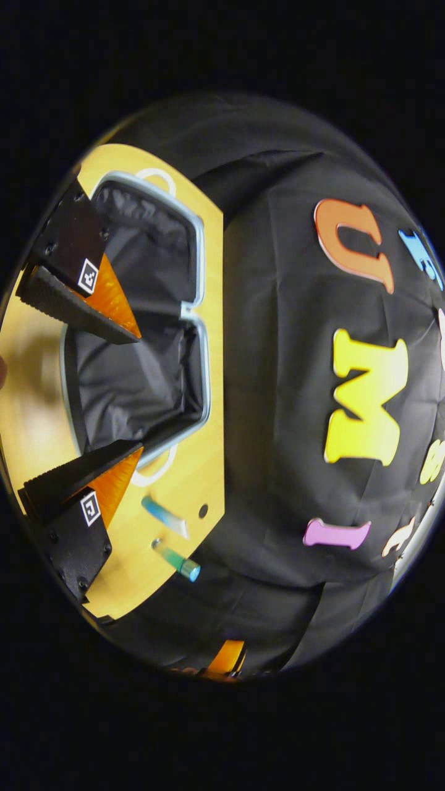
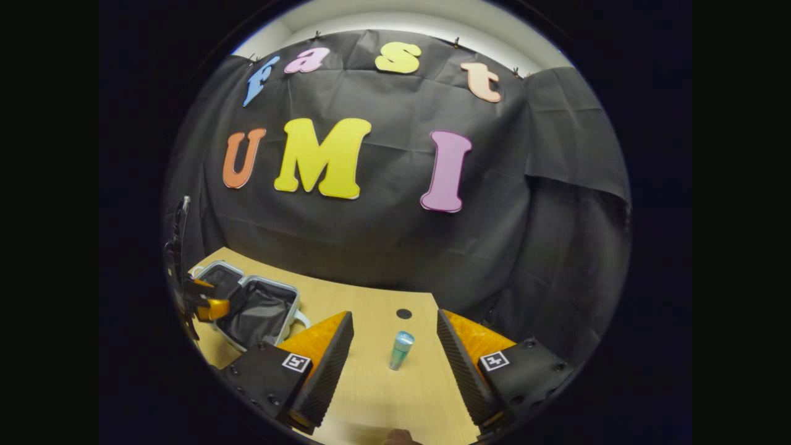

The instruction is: First open the suitcase, pack the skin care products into it, and then close the suitcase.

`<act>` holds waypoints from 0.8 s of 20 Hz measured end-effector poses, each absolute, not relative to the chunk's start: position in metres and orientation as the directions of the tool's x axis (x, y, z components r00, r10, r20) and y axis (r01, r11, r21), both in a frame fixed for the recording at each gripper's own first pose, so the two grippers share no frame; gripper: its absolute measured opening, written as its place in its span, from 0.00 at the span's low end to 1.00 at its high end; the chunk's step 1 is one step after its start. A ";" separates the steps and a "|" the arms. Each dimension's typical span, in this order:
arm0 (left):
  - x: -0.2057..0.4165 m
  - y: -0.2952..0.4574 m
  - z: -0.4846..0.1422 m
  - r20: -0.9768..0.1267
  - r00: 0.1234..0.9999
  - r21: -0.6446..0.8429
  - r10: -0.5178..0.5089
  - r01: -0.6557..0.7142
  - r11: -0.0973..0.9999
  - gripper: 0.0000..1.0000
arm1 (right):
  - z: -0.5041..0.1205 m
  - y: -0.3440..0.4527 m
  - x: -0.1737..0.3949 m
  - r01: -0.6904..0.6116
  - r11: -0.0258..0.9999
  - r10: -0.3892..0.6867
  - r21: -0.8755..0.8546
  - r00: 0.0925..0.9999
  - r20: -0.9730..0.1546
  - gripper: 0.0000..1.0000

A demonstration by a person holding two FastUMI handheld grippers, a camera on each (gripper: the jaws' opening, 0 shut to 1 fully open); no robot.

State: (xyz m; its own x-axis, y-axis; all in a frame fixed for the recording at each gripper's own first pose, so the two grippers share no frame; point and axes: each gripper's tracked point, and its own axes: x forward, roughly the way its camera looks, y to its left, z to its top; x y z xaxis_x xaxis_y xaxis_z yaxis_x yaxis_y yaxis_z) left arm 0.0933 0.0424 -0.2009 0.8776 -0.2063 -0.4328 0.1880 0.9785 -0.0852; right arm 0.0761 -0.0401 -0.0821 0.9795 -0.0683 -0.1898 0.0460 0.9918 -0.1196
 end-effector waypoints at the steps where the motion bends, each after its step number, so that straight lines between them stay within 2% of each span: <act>1: 0.092 0.025 -0.202 -0.435 0.876 -0.077 -0.207 0.194 0.978 0.99 | -0.084 -0.048 0.078 0.046 0.990 -0.070 -0.131 0.980 -0.187 0.81; 6: 0.089 -0.071 -0.228 -0.480 0.817 -0.107 -0.319 0.307 0.946 0.99 | -0.108 -0.077 0.086 0.005 0.988 -0.040 -0.154 0.974 -0.225 0.81; 10: 0.104 -0.133 -0.257 -0.518 0.775 -0.092 -0.363 0.371 0.924 0.99 | -0.134 -0.101 0.092 -0.009 0.989 -0.034 -0.149 0.959 -0.282 0.81; 16: 0.148 -0.188 -0.308 -0.573 0.743 -0.095 -0.347 0.360 0.928 0.96 | -0.166 -0.137 0.103 -0.027 0.985 -0.035 -0.173 0.938 -0.345 0.81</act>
